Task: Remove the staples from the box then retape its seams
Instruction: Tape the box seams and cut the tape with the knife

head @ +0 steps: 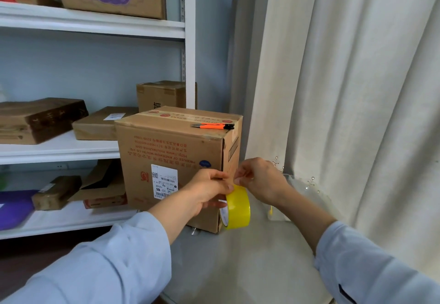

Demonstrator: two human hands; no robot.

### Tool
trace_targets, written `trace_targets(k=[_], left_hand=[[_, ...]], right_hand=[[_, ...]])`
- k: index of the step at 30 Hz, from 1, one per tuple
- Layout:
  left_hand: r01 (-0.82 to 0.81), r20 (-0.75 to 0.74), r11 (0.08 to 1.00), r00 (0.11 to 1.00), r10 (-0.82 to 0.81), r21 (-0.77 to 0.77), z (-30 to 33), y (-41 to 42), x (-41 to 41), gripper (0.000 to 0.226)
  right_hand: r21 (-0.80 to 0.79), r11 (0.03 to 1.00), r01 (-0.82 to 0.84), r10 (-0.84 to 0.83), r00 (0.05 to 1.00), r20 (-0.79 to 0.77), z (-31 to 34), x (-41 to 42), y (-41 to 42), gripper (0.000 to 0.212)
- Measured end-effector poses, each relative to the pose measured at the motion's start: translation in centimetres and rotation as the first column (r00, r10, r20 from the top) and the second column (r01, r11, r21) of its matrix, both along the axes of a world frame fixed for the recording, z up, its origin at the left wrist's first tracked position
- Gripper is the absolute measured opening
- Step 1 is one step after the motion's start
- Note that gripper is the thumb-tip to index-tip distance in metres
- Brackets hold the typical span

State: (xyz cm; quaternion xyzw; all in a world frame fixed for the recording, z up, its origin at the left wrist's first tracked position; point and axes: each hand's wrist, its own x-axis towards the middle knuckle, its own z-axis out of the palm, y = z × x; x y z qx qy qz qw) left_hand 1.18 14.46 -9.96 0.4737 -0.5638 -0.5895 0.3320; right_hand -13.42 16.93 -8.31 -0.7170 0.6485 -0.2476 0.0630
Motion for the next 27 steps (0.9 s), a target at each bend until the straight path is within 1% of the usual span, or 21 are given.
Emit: trace_targets(k=[2,4,8,10,12,14,16,18,19,20,21,22,24,25,27], left_hand=[[0.011,0.020,0.999,1.000,-0.010,-0.045,-0.2,-0.5,-0.2,0.023],[0.040,0.024,0.998,0.999,-0.038,-0.052,-0.6,-0.6,-0.4,0.014],[0.106,0.025,0.994,0.994,-0.106,-0.028,-1.1,-0.6,-1.4,0.013],[0.096,0.048,0.993,0.995,-0.092,-0.075,-1.3,-0.7,-2.0,0.008],[0.066,0.064,0.989,0.996,-0.058,-0.129,-1.7,-0.8,-2.6,0.011],[0.053,0.087,0.983,0.995,-0.039,-0.173,-2.1,-0.9,-3.1,0.015],[0.027,0.085,0.977,0.996,-0.009,-0.213,-2.1,-1.3,-3.5,0.018],[-0.016,0.059,0.970,0.998,0.031,-0.241,-2.0,-1.8,-4.3,0.021],[-0.036,0.054,0.965,0.997,0.052,-0.260,-1.9,-1.9,-4.6,0.021],[-0.050,0.059,0.958,0.996,0.070,-0.282,-1.8,-2.0,-4.7,0.020],[-0.063,0.057,0.957,0.995,0.083,-0.285,-2.3,-2.3,-5.6,0.018],[-0.092,0.040,0.952,0.993,0.108,-0.292,-2.4,-2.3,-5.7,0.015],[-0.145,-0.027,0.945,0.989,0.144,-0.294,-3.0,-2.6,-5.9,0.012],[-0.161,-0.053,0.941,0.987,0.152,-0.297,-3.3,-2.8,-6.0,0.012],[-0.147,-0.071,0.945,0.989,0.132,-0.293,-3.7,-2.9,-7.1,0.010]], right_hand=[[-0.018,1.000,0.016,-0.016,1.000,-0.005,0.0,-0.1,-0.6,0.019],[-0.018,1.000,0.019,-0.019,1.000,-0.021,0.1,-0.6,-0.9,0.018],[-0.054,0.998,0.035,-0.038,0.998,-0.041,-0.3,-1.6,-0.9,0.005],[-0.068,0.997,0.045,-0.046,0.999,-0.021,-0.6,-1.9,-0.8,0.006],[-0.062,0.996,0.060,-0.061,0.998,-0.017,-0.9,-2.3,-0.6,0.010],[-0.047,0.992,0.117,-0.118,0.992,-0.037,-1.4,-2.7,-0.3,0.015],[-0.066,0.981,0.180,-0.184,0.981,-0.057,-1.9,-3.0,-0.3,0.027],[-0.084,0.972,0.221,-0.224,0.974,-0.031,-2.1,-3.3,-0.3,0.053],[-0.076,0.971,0.228,-0.226,0.973,0.039,-2.2,-3.4,-0.4,0.070],[-0.061,0.968,0.242,-0.233,0.964,0.125,-1.9,-3.5,-0.4,0.082],[-0.028,0.962,0.273,-0.261,0.941,0.214,-2.1,-4.5,-0.8,0.084],[-0.010,0.953,0.302,-0.287,0.917,0.277,-2.1,-4.9,-0.8,0.075],[0.043,0.941,0.336,-0.332,0.889,0.315,-2.6,-5.7,-0.6,0.039],[0.076,0.941,0.330,-0.337,0.883,0.327,-2.8,-5.7,-0.4,0.031],[0.157,0.950,0.268,-0.309,0.872,0.380,-3.6,-6.2,-0.3,0.038]])
